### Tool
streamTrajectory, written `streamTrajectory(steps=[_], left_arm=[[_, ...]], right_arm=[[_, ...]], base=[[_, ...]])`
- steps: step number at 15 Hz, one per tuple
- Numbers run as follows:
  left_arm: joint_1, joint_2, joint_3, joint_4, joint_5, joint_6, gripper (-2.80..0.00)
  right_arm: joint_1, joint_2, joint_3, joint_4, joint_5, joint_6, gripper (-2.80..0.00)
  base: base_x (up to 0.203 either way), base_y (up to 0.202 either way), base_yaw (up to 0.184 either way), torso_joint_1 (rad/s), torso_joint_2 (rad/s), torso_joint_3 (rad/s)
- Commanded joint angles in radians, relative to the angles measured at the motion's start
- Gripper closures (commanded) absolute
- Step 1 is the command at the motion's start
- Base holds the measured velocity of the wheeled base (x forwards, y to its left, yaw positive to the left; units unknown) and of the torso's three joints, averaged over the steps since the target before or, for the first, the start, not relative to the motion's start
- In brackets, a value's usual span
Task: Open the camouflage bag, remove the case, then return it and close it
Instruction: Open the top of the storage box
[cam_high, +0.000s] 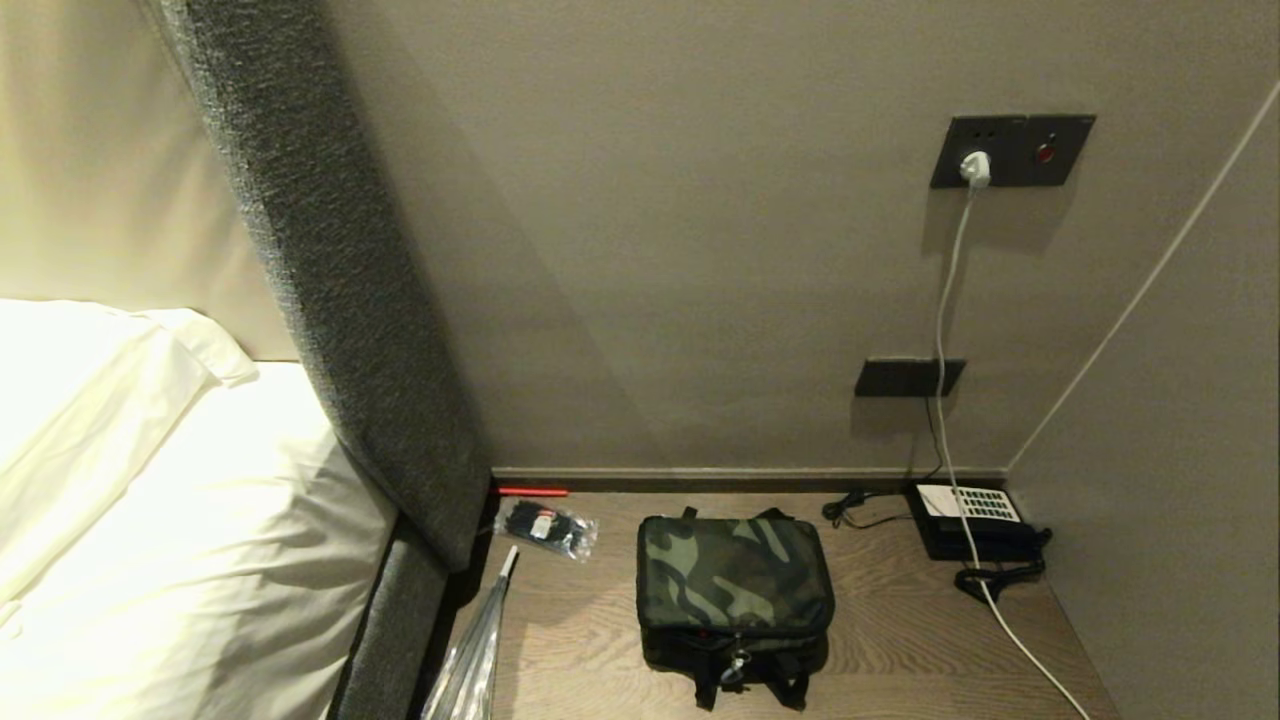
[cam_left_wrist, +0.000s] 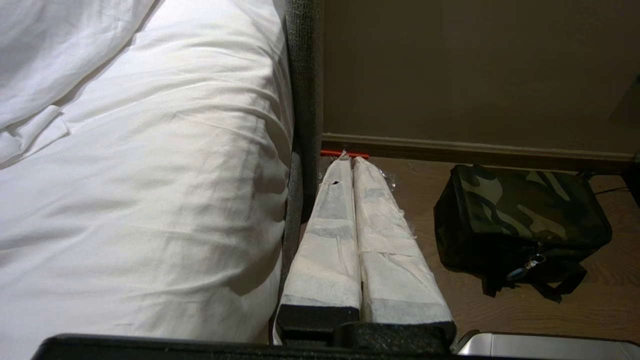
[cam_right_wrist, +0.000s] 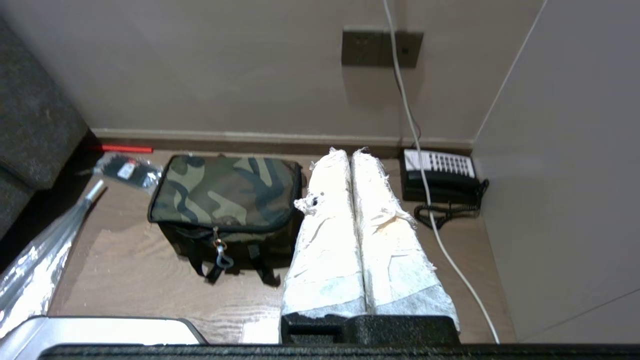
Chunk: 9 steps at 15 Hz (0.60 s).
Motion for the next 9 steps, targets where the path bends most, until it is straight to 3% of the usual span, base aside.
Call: streamTrajectory(steps=[1,9], left_arm=[[0.000,0.000,0.000,0.000,0.000,-0.001,0.00],[0.000,0.000,0.000,-0.001,0.001,-0.001,0.00]], right_arm=[[0.000,0.000,0.000,-0.001,0.000,-0.001,0.00],[0.000,0.000,0.000,-0.001,0.000,-0.001,0.00]], base=[[0.000,0.000,0.000,0.003,0.00,-0.193],[0.000,0.000,0.000,0.002,0.00,-0.197]])
